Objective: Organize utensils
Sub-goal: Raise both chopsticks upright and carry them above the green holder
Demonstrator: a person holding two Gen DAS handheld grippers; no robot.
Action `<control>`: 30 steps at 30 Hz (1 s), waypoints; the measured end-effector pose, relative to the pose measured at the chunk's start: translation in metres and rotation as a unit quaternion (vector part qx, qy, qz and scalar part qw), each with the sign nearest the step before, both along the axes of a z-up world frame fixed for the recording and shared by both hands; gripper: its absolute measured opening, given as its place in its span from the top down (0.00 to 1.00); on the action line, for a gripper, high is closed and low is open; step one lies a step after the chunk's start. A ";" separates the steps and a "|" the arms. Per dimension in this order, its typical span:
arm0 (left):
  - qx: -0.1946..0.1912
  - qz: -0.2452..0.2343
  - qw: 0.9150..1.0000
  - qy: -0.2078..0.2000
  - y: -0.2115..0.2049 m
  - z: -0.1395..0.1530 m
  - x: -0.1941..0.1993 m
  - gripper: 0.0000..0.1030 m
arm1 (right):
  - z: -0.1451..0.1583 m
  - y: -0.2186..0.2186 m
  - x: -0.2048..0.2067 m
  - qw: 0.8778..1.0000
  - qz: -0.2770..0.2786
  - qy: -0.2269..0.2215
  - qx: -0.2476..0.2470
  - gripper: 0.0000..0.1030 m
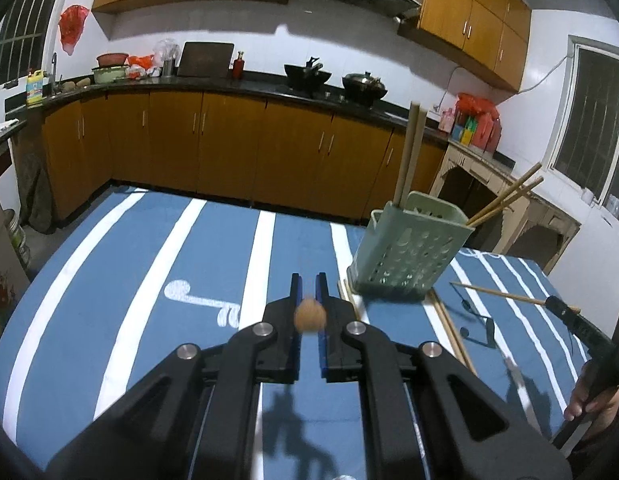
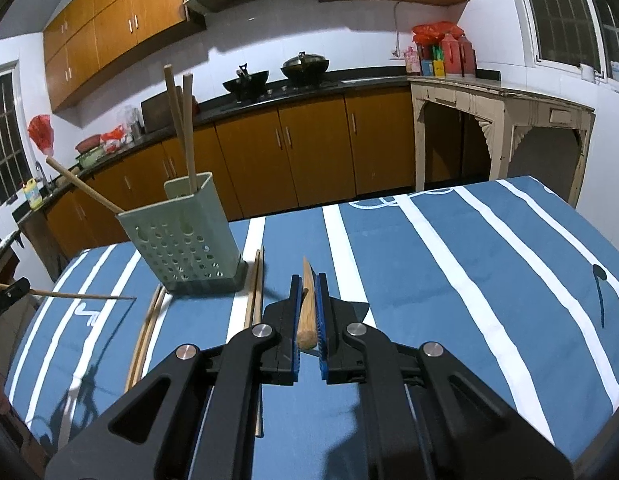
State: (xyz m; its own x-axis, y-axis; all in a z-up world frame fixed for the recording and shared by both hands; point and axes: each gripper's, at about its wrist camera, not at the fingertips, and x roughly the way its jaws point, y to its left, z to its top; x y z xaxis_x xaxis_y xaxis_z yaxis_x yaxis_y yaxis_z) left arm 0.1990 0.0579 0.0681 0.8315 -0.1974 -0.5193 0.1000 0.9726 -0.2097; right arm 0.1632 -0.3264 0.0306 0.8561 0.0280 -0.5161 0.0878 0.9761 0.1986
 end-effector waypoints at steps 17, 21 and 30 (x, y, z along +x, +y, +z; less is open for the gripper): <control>-0.001 -0.024 0.998 -0.064 -0.009 0.057 -0.007 0.93 | 0.067 0.007 -0.011 0.995 0.037 -0.094 0.008 0.93; -0.002 -0.038 0.995 -0.095 -0.018 0.085 -0.014 0.93 | 0.102 0.013 -0.018 0.989 0.057 -0.136 0.011 0.93; -0.019 -0.054 0.984 -0.169 -0.049 0.134 -0.013 0.93 | 0.153 0.030 -0.020 0.971 0.085 -0.223 0.026 0.93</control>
